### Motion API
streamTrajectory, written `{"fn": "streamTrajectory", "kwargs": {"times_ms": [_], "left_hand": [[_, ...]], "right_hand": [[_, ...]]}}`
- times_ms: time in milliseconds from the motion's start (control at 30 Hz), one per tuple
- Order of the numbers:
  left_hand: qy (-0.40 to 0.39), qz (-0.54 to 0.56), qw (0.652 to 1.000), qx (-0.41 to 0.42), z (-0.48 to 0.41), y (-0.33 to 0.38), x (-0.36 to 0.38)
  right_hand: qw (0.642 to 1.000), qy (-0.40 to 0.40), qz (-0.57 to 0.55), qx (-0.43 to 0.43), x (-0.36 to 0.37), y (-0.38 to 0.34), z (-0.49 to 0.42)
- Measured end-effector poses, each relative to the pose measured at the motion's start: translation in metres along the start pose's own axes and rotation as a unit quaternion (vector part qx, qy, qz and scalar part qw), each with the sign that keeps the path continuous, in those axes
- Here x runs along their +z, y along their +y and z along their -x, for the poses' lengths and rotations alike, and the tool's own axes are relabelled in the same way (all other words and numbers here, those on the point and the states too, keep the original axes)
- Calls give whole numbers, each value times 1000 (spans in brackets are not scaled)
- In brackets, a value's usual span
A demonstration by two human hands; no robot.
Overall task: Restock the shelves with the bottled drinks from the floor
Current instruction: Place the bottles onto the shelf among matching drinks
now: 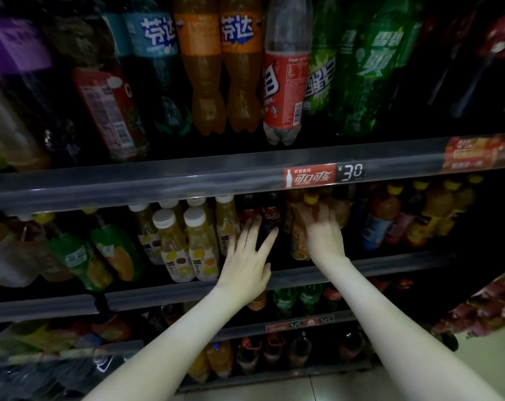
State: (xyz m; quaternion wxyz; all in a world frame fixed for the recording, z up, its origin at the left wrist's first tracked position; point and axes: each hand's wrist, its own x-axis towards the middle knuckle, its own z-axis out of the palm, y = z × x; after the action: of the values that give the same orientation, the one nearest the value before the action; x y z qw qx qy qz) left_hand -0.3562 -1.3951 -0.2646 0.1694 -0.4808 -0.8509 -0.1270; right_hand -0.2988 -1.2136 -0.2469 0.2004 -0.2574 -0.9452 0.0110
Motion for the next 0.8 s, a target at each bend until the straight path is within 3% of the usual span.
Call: {"fn": "streamTrajectory", "kwargs": {"times_ms": [300,533,600,667,800], "left_hand": [[40,-45,996,-70,17,-16,-9],[88,-87,985,-123,49,-40,-28],[142,-74,981,-107,49,-45,-48],[201,-65,974,-87,43,-50,-77],[317,-91,942,-68,24,-71,-138]], "right_hand": [[999,15,27,-15,9,-2,18],[993,32,-87,-74,2,-47,40],[974,59,-176,-131,-11,-64,42],[933,87,-281,-206,-34,-82,41],[862,162,-350,-328,-94,-122,26]]}}
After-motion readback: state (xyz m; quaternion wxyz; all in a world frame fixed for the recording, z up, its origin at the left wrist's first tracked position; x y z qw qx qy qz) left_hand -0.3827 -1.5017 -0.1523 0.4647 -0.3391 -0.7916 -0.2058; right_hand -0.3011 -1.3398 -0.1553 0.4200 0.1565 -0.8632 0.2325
